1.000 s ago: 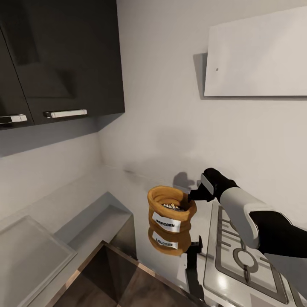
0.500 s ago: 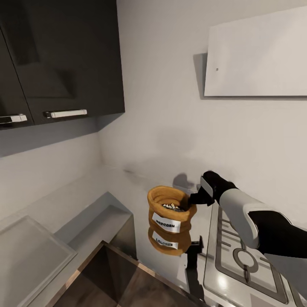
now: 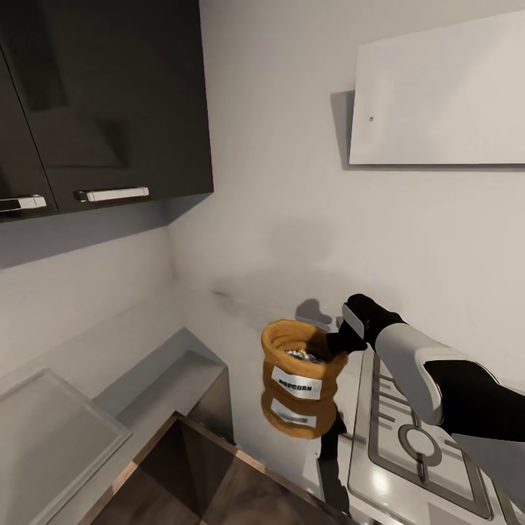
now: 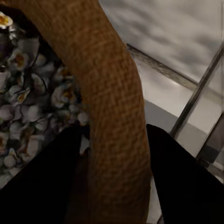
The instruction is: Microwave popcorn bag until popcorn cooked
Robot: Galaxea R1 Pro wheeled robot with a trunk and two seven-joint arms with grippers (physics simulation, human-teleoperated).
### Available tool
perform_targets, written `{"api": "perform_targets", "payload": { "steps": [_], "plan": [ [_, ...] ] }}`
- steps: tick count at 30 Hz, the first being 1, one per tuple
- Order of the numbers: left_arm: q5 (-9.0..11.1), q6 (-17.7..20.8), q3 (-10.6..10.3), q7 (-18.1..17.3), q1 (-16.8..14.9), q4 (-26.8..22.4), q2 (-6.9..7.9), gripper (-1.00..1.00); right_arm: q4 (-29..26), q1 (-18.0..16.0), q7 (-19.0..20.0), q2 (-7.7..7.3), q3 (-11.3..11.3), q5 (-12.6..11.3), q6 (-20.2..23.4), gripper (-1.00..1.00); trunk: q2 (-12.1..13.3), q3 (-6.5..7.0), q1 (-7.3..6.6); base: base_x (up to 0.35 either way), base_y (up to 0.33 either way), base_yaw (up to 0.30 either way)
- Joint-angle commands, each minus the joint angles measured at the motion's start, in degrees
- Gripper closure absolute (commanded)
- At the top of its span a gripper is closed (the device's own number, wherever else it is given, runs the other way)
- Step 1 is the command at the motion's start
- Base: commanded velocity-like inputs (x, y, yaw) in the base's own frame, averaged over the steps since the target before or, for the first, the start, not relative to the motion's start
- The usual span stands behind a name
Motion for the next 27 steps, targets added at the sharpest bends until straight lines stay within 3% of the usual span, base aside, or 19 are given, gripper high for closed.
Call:
{"api": "perform_targets", "payload": {
  "steps": [1, 11, 27],
  "plan": [
    [0.0, -0.1, 0.2, 0.0, 0.0, 0.0, 0.00, -1.00, -0.1, 0.0, 0.1, 0.00, 0.2, -0.2, 0.2, 1.00, -0.1, -0.11, 0.02, 0.000, 0.000, 0.000],
    [0.0, -0.1, 0.3, 0.0, 0.0, 0.0, 0.00, -1.00, -0.1, 0.0, 0.1, 0.00, 0.1, -0.2, 0.2, 1.00, -0.1, -0.07, 0.02, 0.000, 0.000, 0.000],
    [0.0, -0.1, 0.2, 0.0, 0.0, 0.0, 0.00, -1.00, -0.2, 0.0, -0.1, 0.00, -0.1, -0.2, 0.5, 1.00, -0.1, 1.36, 0.02, 0.000, 0.000, 0.000]
  ]
}}
